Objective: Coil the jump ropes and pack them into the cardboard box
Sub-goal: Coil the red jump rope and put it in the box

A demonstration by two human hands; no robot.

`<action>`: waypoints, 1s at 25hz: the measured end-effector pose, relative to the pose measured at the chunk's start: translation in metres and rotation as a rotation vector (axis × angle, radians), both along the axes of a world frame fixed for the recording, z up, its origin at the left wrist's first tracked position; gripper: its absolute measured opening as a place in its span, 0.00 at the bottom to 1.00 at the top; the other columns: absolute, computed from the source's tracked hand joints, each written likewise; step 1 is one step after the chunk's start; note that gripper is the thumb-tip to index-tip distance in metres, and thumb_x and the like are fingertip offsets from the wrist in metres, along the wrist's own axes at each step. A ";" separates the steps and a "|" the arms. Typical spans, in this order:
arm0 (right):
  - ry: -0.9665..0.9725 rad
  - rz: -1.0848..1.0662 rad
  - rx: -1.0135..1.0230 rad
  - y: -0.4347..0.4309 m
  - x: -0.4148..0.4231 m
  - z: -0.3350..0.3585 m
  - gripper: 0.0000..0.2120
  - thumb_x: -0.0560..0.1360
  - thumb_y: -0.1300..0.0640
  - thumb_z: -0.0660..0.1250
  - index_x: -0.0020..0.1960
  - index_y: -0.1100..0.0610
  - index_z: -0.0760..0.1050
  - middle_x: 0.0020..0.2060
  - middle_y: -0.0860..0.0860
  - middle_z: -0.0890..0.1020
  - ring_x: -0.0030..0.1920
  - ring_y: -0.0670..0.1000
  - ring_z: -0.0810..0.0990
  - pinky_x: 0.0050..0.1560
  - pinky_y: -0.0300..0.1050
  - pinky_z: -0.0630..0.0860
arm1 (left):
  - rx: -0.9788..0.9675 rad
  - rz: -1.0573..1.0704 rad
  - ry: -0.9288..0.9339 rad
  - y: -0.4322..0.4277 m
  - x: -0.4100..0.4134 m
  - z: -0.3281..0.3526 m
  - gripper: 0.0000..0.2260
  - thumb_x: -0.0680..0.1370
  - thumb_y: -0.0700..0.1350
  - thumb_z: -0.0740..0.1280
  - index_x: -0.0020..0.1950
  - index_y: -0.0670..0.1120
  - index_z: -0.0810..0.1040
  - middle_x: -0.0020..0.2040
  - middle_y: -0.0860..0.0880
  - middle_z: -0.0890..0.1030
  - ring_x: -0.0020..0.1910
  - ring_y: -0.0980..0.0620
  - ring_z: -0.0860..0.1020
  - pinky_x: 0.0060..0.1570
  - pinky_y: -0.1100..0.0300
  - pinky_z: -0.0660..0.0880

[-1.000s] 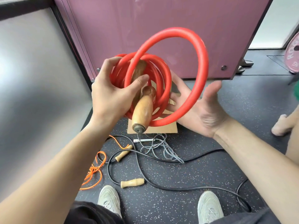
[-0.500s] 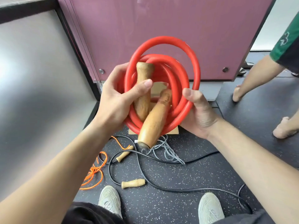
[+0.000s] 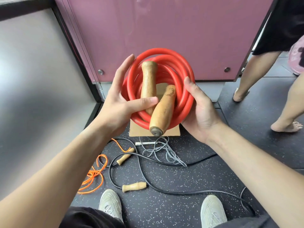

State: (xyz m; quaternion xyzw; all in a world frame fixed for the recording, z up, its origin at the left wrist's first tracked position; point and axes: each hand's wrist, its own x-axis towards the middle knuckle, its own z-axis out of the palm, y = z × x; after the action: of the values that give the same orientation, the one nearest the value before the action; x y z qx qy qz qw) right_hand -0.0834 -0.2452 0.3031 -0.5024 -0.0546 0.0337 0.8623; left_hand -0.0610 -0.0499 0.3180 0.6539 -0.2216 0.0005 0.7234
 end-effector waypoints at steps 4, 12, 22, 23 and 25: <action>0.058 0.007 -0.017 0.007 0.004 0.001 0.33 0.79 0.32 0.55 0.71 0.56 0.74 0.64 0.55 0.81 0.67 0.55 0.77 0.74 0.61 0.65 | 0.013 0.155 -0.117 -0.009 -0.001 0.002 0.45 0.61 0.39 0.80 0.75 0.52 0.65 0.71 0.45 0.75 0.69 0.47 0.76 0.72 0.44 0.69; -0.575 -0.915 -0.955 -0.003 -0.005 -0.007 0.24 0.75 0.38 0.69 0.58 0.57 0.77 0.49 0.52 0.77 0.46 0.50 0.78 0.48 0.44 0.76 | 0.127 0.428 -0.268 -0.008 0.002 0.006 0.44 0.64 0.32 0.80 0.76 0.47 0.66 0.70 0.49 0.75 0.67 0.55 0.76 0.70 0.56 0.71; -0.225 -0.165 -1.162 0.003 -0.018 0.007 0.17 0.80 0.42 0.62 0.64 0.49 0.76 0.49 0.51 0.85 0.48 0.50 0.82 0.52 0.46 0.77 | 0.419 0.408 -0.525 -0.007 0.005 -0.001 0.41 0.63 0.37 0.78 0.75 0.51 0.69 0.67 0.65 0.74 0.66 0.60 0.76 0.68 0.52 0.73; -0.237 -0.223 -1.082 -0.002 -0.016 0.010 0.19 0.78 0.39 0.64 0.60 0.50 0.80 0.46 0.52 0.86 0.45 0.49 0.82 0.48 0.46 0.78 | 0.394 0.452 -0.498 -0.002 0.009 0.001 0.41 0.63 0.37 0.78 0.75 0.53 0.69 0.66 0.64 0.75 0.64 0.60 0.77 0.67 0.52 0.74; -0.269 -0.273 -0.972 -0.016 -0.012 0.017 0.14 0.75 0.42 0.70 0.55 0.49 0.84 0.38 0.48 0.85 0.36 0.45 0.80 0.39 0.40 0.76 | 0.303 0.571 -0.371 0.013 0.021 0.001 0.42 0.61 0.37 0.77 0.73 0.57 0.70 0.65 0.61 0.78 0.61 0.59 0.79 0.65 0.51 0.76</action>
State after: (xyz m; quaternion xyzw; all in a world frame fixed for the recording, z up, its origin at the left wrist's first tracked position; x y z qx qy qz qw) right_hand -0.0956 -0.2612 0.3198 -0.8470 -0.0769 -0.1223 0.5116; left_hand -0.0403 -0.0372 0.3192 0.7777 -0.1554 0.2879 0.5367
